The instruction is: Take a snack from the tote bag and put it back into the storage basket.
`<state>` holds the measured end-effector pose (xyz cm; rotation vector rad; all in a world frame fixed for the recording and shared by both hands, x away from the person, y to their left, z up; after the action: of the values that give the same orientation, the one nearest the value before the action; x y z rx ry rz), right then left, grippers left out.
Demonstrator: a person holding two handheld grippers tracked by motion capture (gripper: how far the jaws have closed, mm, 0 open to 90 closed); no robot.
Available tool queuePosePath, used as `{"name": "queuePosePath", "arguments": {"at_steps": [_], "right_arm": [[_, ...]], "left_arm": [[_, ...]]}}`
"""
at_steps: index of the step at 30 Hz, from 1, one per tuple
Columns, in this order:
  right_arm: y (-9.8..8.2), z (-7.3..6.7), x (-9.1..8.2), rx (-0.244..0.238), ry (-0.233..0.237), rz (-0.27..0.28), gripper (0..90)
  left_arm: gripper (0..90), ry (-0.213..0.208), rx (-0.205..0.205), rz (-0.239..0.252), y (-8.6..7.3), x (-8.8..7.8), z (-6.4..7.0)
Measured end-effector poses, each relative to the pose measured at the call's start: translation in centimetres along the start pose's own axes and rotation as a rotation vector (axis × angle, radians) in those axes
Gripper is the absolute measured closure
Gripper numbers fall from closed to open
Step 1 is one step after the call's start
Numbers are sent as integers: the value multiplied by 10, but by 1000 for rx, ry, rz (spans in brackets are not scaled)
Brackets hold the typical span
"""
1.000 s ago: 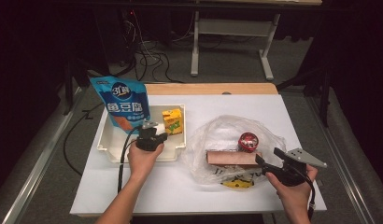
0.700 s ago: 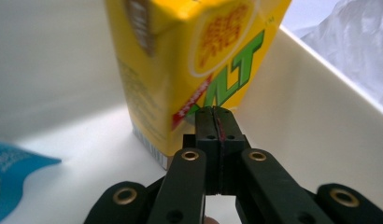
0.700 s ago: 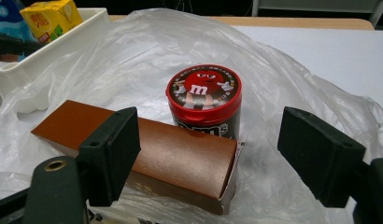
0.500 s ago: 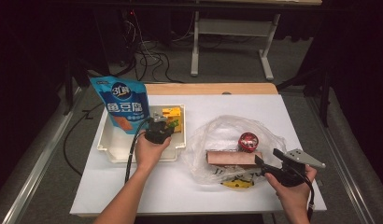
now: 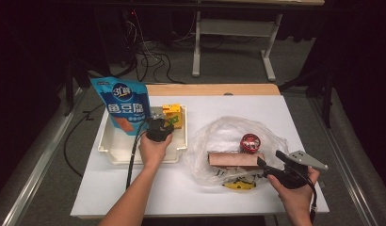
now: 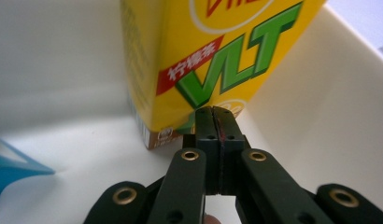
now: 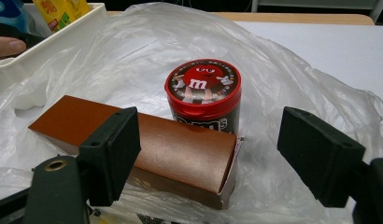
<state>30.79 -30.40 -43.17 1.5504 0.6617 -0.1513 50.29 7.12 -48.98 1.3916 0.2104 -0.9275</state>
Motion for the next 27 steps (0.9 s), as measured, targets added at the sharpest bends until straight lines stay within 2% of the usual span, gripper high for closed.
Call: {"name": "queuePosePath", "arguments": {"at_steps": [7,10,11,12,13,14,15,16,17,18,19,20,21,22,23,24,27], "right_arm": [[0,-1,1,-1,-1,-3,218],[-1,0,1,-2,2,-8,222],[-1,0,1,-2,2,-8,222],[-1,0,2,-2,1,-10,222],[-1,0,2,-2,1,-10,222],[-1,1,2,-1,3,-9,222],[-1,1,2,-1,3,-9,222],[-1,1,2,1,1,-9,222],[-1,1,2,1,1,-9,222],[-1,2,2,0,2,-10,222],[-1,2,2,0,2,-10,222],[-1,1,3,6,6,-14,226],[-1,1,3,5,6,-15,228],[-1,1,3,5,7,-15,231],[-1,1,3,5,7,-15,231],[-1,1,3,-5,10,-13,247],[-1,1,3,-6,11,-13,272]], "left_arm": [[900,16,1,3,0,3,-1],[900,8,-18,-5,-1,4,-5],[900,14,-7,-4,-1,3,-4],[899,7,7,19,0,1,-3],[885,7,7,19,0,1,-3],[865,-1,31,39,1,-5,-1],[837,-1,31,39,1,-5,-1],[812,-2,55,43,1,-12,3],[779,-2,55,43,1,-12,3],[740,-12,65,66,0,-21,6],[694,-12,65,66,0,-21,6],[652,-33,58,81,-2,-31,7],[632,-33,58,81,-2,-31,7],[612,-60,62,104,-4,-41,9],[598,-60,62,104,-4,-41,9],[583,-67,54,130,-7,-51,9],[578,-79,34,148,-10,-61,8]]}}
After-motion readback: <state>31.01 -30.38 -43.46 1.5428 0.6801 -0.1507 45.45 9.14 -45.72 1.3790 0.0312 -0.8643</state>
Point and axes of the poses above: each handheld gripper's, and its own axes: x roughly forward along the jaws, y roughly out of its top, z roughly to its right, the point moved 3 cm from there along x, roughly forward along the jaws, and after that the axes turned 1 degree about y, right-handed, at the moved point
